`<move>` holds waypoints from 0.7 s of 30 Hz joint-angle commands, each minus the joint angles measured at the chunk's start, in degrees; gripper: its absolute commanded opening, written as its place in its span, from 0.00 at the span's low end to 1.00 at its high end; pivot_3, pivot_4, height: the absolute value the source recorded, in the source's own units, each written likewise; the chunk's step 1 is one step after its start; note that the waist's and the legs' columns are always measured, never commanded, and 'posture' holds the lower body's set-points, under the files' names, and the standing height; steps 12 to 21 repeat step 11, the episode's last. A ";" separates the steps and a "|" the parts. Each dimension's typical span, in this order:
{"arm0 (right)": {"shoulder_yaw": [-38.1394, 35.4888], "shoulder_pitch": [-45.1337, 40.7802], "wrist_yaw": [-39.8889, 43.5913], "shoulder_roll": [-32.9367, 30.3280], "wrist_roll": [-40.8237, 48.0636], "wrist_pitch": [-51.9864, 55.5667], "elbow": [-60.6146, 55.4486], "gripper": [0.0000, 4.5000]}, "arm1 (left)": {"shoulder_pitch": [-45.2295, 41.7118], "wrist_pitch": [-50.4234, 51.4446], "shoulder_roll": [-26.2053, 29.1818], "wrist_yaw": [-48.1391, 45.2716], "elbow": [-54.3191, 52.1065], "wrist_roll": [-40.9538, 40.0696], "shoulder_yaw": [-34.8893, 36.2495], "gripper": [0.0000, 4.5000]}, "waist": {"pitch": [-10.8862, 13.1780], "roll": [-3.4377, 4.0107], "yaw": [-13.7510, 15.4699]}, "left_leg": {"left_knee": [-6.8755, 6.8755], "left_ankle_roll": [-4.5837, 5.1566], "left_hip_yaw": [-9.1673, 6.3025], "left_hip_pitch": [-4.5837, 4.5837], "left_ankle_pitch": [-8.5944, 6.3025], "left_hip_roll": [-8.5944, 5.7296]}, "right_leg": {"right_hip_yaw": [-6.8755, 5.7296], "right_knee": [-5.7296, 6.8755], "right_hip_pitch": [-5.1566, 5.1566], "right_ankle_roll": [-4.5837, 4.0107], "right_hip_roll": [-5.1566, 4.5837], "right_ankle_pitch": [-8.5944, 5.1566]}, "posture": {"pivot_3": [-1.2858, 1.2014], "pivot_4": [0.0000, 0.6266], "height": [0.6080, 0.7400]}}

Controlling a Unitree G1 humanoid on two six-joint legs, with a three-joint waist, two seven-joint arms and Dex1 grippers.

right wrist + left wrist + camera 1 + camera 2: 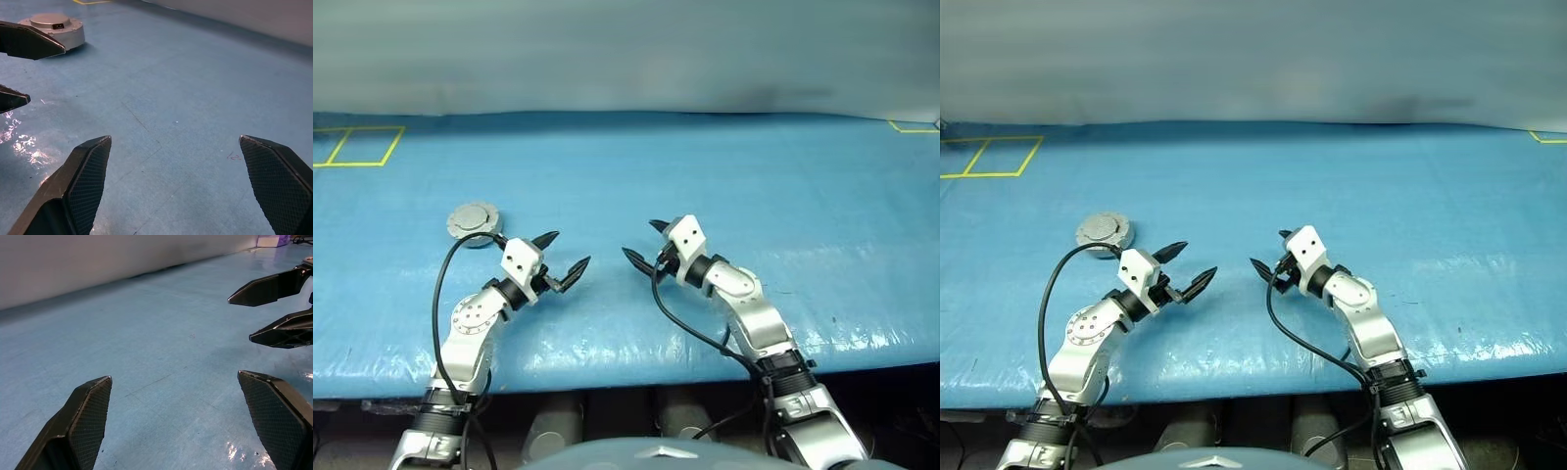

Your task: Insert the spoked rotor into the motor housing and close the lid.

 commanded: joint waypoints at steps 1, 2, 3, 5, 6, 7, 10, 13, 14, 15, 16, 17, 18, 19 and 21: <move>-0.14 -0.83 -0.54 0.54 -0.84 -1.90 -0.45 0.99 | -1.25 -1.95 -0.01 1.11 -0.29 1.69 0.72 1.00 | 0.00 0.00 0.00 | 0.02 0.00 0.00 0.00 0.00 0.00 | 0.00 0.00 0.01 0.00 0.00 0.00 | 0.52 0.24 1.00; -0.13 -1.02 -0.93 0.67 -1.33 -1.96 -0.05 0.99 | -1.48 -1.96 -0.03 1.19 -0.05 1.84 0.78 1.00 | 0.00 0.00 0.01 | 0.05 0.00 0.00 0.00 0.00 -0.01 | 0.00 0.01 0.02 0.01 0.00 0.01 | 0.52 0.24 1.00; -0.08 -1.26 -1.36 0.84 -1.77 -1.76 0.25 0.99 | -1.61 -1.91 -0.02 1.22 -0.02 1.99 0.77 1.00 | 0.00 0.00 0.00 | 0.07 0.00 0.00 0.00 0.00 -0.01 | 0.00 0.01 0.02 0.01 0.00 0.01 | 0.52 0.24 1.00; 0.38 -1.65 -0.96 1.11 -2.08 -2.07 0.48 0.99 | -1.61 -1.62 -0.14 1.10 -0.20 1.76 0.80 1.00 | 0.00 0.00 -0.05 | 0.09 0.00 0.00 0.00 0.00 -0.01 | 0.00 0.03 0.02 0.00 0.00 0.02 | 0.52 0.24 1.00; 0.62 -1.68 -0.72 1.18 -2.24 -2.45 0.51 0.99 | -1.47 -1.76 -0.32 1.26 -0.11 1.81 0.77 1.00 | 0.00 0.00 -0.05 | 0.10 0.00 0.01 0.01 0.00 -0.01 | 0.00 0.04 0.02 0.00 0.00 0.02 | 0.52 0.24 1.00; 0.79 -1.65 -0.86 1.16 -2.69 -2.63 0.44 0.99 | -1.24 -1.97 -0.50 1.44 0.09 2.01 0.62 1.00 | 0.00 0.00 -0.05 | 0.10 0.00 0.00 0.01 0.00 -0.01 | 0.00 0.05 0.02 0.00 0.00 0.02 | 0.52 0.24 1.00; 0.30 -1.13 -1.42 1.38 -2.79 -2.66 -0.14 0.99 | -0.99 -2.09 -0.68 1.34 0.38 2.49 0.04 1.00 | 0.00 0.00 -0.03 | 0.09 0.00 0.00 0.01 0.00 -0.01 | 0.00 0.06 0.01 0.01 0.00 0.03 | 0.52 0.24 1.00; 0.12 -0.94 -1.40 1.38 -2.69 -2.70 -0.31 0.99 | -1.18 -2.04 -0.71 1.08 0.48 2.38 -0.02 1.00 | 0.00 0.00 -0.03 | 0.09 0.00 0.00 0.01 0.00 -0.01 | 0.00 0.06 0.02 0.01 0.00 0.04 | 0.52 0.24 1.00; 0.12 -0.94 -1.40 1.38 -2.69 -2.70 -0.31 0.99 | -1.18 -2.04 -0.71 1.08 0.48 2.38 -0.02 1.00 | 0.00 0.00 -0.03 | 0.09 0.00 0.00 0.01 0.00 -0.01 | 0.00 0.06 0.02 0.01 0.00 0.04 | 0.52 0.24 1.00; 0.12 -0.94 -1.40 1.38 -2.69 -2.70 -0.31 0.99 | -1.18 -2.04 -0.71 1.08 0.48 2.38 -0.02 1.00 | 0.00 0.00 -0.03 | 0.09 0.00 0.00 0.01 0.00 -0.01 | 0.00 0.06 0.02 0.01 0.00 0.04 | 0.52 0.24 1.00; 0.12 -0.94 -1.40 1.38 -2.69 -2.70 -0.31 0.99 | -1.18 -2.04 -0.71 1.08 0.48 2.38 -0.02 1.00 | 0.00 0.00 -0.03 | 0.09 0.00 0.00 0.01 0.00 -0.01 | 0.00 0.06 0.02 0.01 0.00 0.04 | 0.52 0.24 1.00; 0.12 -0.94 -1.40 1.38 -2.69 -2.70 -0.31 0.99 | -1.18 -2.04 -0.71 1.08 0.48 2.38 -0.02 1.00 | 0.00 0.00 -0.03 | 0.09 0.00 0.00 0.01 0.00 -0.01 | 0.00 0.06 0.02 0.01 0.00 0.04 | 0.52 0.24 1.00; 0.12 -0.94 -1.40 1.38 -2.69 -2.70 -0.31 0.99 | -1.18 -2.04 -0.71 1.08 0.48 2.38 -0.02 1.00 | 0.00 0.00 -0.03 | 0.09 0.00 0.00 0.01 0.00 -0.01 | 0.00 0.06 0.02 0.01 0.00 0.04 | 0.52 0.24 1.00; 0.12 -0.94 -1.40 1.38 -2.69 -2.70 -0.31 0.99 | -1.18 -2.04 -0.71 1.08 0.48 2.38 -0.02 1.00 | 0.00 0.00 -0.03 | 0.09 0.00 0.00 0.01 0.00 -0.01 | 0.00 0.06 0.02 0.01 0.00 0.04 | 0.52 0.24 1.00; 0.12 -0.94 -1.40 1.38 -2.69 -2.70 -0.31 0.99 | -1.18 -2.04 -0.71 1.08 0.48 2.38 -0.02 1.00 | 0.00 0.00 -0.03 | 0.09 0.00 0.00 0.01 0.00 -0.01 | 0.00 0.06 0.02 0.01 0.00 0.04 | 0.52 0.24 1.00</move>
